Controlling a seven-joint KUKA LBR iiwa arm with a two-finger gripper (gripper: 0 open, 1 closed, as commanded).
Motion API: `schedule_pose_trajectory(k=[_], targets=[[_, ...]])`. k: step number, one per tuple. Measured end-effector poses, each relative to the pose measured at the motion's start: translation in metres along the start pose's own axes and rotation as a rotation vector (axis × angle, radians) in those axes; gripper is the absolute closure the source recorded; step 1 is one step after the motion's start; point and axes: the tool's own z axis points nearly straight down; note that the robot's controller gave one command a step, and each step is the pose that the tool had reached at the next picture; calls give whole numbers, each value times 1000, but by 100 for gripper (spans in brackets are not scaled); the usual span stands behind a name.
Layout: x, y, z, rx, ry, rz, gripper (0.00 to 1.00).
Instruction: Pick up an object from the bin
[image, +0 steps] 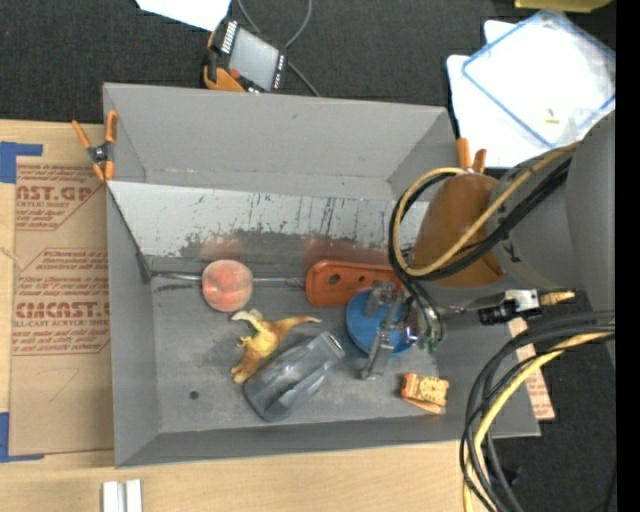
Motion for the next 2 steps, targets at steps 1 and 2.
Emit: schedule_pose_trajectory(k=[1, 2], targets=[[-1, 2, -1, 1, -5, -134, 0], [0, 2, -1, 0, -4, -105, 0]])
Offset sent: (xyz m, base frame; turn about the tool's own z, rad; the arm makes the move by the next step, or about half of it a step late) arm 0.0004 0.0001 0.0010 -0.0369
